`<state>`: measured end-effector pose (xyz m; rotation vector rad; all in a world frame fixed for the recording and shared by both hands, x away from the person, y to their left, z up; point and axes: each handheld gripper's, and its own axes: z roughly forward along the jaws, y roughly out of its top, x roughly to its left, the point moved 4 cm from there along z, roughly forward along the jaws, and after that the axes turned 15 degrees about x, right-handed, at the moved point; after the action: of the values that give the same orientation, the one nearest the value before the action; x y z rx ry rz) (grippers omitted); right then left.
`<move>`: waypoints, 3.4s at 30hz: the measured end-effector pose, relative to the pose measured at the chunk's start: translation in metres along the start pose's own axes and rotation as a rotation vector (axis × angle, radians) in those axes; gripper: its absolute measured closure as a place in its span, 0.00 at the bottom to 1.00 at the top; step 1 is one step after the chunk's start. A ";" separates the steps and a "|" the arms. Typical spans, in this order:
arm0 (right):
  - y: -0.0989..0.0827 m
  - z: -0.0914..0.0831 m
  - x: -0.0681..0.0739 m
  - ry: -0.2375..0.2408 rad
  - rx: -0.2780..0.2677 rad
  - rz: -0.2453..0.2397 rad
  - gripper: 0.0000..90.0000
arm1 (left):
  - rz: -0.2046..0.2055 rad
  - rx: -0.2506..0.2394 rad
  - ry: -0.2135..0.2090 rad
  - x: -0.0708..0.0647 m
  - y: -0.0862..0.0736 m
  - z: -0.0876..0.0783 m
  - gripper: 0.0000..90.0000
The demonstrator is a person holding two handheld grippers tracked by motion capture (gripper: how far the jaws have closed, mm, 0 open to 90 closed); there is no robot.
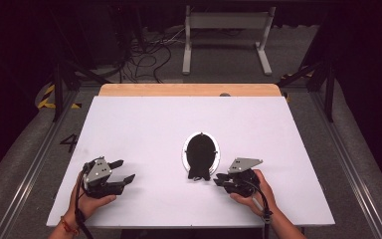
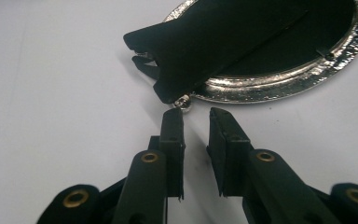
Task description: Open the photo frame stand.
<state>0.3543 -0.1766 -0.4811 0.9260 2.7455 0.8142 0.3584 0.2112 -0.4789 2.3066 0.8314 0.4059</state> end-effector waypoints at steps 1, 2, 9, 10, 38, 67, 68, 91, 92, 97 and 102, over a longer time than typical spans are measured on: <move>0.000 0.001 0.001 0.006 0.005 -0.002 0.85 | 0.003 0.000 0.001 0.000 0.001 0.001 0.38; 0.001 0.002 0.003 0.007 0.017 -0.010 0.83 | 0.006 0.001 -0.002 0.000 0.001 0.001 0.38; 0.005 -0.003 0.002 0.006 0.031 -0.014 0.82 | 0.023 0.017 -0.007 -0.001 0.003 0.006 0.34; 0.006 -0.002 0.003 0.000 0.037 -0.016 0.82 | 0.020 0.019 -0.005 -0.001 0.003 0.006 0.34; 0.018 0.013 0.009 -0.007 0.053 -0.037 0.75 | 0.015 0.056 -0.012 -0.005 0.001 0.010 0.27; 0.029 0.020 -0.019 0.437 -0.187 0.430 0.58 | 0.090 0.110 -0.123 -0.028 0.072 0.063 0.25; 0.031 0.022 -0.020 0.443 -0.190 0.439 0.57 | 0.098 0.128 -0.133 -0.030 0.075 0.068 0.25; 0.036 0.029 -0.029 0.467 -0.231 0.505 0.64 | 0.067 0.138 -0.189 -0.032 0.110 0.109 0.23; 0.036 0.028 -0.028 0.462 -0.229 0.495 0.65 | 0.070 0.147 -0.198 -0.030 0.110 0.110 0.23; 0.036 0.026 -0.028 0.451 -0.235 0.441 0.67 | 0.019 0.116 -0.242 -0.024 0.121 0.110 0.22; 0.038 0.024 -0.026 0.412 -0.240 0.360 0.67 | 0.041 0.125 -0.244 -0.025 0.122 0.119 0.22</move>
<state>0.4020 -0.1555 -0.4825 1.3501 2.7416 1.5119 0.4518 0.0674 -0.4880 2.4300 0.7068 0.0879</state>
